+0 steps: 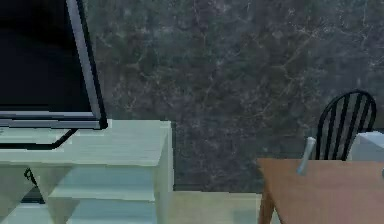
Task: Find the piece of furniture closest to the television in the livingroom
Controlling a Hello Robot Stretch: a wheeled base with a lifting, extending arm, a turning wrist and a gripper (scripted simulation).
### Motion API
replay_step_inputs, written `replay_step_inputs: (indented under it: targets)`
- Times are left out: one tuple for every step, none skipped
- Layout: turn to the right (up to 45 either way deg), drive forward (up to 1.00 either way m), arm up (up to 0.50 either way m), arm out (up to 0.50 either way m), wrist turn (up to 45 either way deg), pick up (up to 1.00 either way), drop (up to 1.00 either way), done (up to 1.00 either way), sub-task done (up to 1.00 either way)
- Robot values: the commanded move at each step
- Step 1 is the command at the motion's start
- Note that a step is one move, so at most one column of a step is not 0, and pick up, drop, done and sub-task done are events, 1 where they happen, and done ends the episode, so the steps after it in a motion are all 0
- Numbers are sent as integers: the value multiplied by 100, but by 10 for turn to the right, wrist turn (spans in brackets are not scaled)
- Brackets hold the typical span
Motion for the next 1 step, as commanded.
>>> replay_step_inputs:
  targets:
    - [0,45,0,0,0,0,0,0,0]
